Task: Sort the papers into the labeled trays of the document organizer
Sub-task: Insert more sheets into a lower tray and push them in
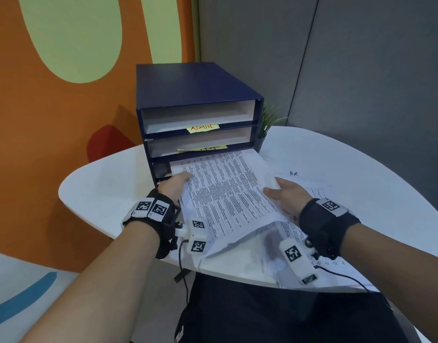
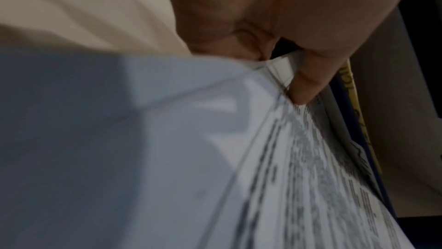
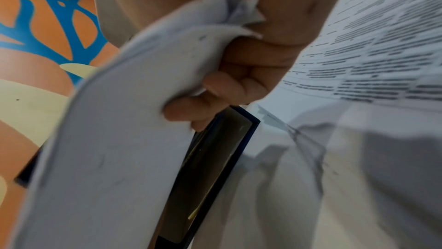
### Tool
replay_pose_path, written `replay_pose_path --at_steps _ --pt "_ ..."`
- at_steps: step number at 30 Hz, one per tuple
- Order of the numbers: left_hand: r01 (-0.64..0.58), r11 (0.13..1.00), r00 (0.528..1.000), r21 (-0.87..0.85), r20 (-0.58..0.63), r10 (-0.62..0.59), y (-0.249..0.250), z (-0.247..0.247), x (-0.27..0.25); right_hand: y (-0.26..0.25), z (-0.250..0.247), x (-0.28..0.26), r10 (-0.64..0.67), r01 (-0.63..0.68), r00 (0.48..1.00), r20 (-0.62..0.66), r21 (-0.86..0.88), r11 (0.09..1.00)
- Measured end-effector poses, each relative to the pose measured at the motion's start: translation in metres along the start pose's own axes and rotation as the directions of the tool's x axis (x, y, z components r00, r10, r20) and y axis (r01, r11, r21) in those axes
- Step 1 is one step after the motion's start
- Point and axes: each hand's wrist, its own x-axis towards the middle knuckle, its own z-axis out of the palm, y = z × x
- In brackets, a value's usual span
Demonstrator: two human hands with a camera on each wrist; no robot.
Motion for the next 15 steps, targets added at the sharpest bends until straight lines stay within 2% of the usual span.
replay_pose_path --at_steps 4,7,9,12,15 --pt "-0.023 0.994 0.996 0.109 0.084 0.014 0.023 0.004 -0.067 -0.014 0.011 0.012 -0.037 0.039 0.998 -0.053 0.041 0.998" --pt "0.051 0.995 0.961 0.091 0.266 -0.073 0.025 -0.001 -0.089 -0.025 0.017 0.019 -0.054 0.059 0.996 -0.068 0.068 0.996" --pt "0.073 0.986 0.937 0.151 0.329 -0.12 0.024 -0.009 -0.096 -0.032 0.022 0.024 -0.058 0.065 0.996 -0.073 0.097 0.993" --pt "0.011 0.974 0.938 0.228 0.335 -0.089 0.021 -0.019 -0.094 -0.04 0.032 0.039 -0.049 0.057 0.995 -0.087 0.099 0.993" --pt "-0.036 0.987 0.969 0.159 0.248 -0.005 0.024 -0.023 -0.088 -0.047 0.043 0.05 0.001 0.015 0.993 -0.116 0.136 0.991"
